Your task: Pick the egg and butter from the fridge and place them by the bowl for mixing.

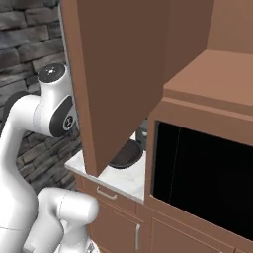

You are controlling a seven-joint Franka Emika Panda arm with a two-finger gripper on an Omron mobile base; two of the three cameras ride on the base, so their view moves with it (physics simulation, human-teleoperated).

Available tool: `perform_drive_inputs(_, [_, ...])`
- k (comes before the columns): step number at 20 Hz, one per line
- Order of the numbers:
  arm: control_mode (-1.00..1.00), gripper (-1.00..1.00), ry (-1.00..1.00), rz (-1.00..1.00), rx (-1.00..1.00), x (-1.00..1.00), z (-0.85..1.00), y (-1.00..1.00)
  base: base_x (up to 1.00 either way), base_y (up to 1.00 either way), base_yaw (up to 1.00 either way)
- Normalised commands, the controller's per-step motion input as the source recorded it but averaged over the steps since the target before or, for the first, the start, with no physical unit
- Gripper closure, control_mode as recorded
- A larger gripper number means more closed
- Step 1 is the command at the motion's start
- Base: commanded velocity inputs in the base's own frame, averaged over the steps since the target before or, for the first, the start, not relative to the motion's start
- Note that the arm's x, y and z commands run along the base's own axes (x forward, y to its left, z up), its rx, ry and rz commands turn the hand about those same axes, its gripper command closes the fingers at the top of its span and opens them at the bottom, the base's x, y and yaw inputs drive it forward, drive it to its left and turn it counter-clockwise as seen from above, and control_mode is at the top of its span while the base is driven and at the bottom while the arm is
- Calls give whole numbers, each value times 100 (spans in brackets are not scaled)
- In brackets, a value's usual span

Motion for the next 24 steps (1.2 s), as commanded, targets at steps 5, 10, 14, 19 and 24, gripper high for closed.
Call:
perform_drive_inputs(5, [100, 100, 0, 0, 0, 0, 0, 0, 43, 7, 0])
perform_drive_inputs(10, [100, 100, 0, 0, 0, 0, 0, 0, 39, 11, 0])
perform_drive_inputs(14, [100, 100, 0, 0, 0, 0, 0, 0, 26, 6, 0])
perform_drive_inputs(19, [100, 100, 0, 0, 0, 0, 0, 0, 6, 1, 0])
perform_drive_inputs(24, [100, 100, 0, 0, 0, 0, 0, 0, 0, 0, 0])
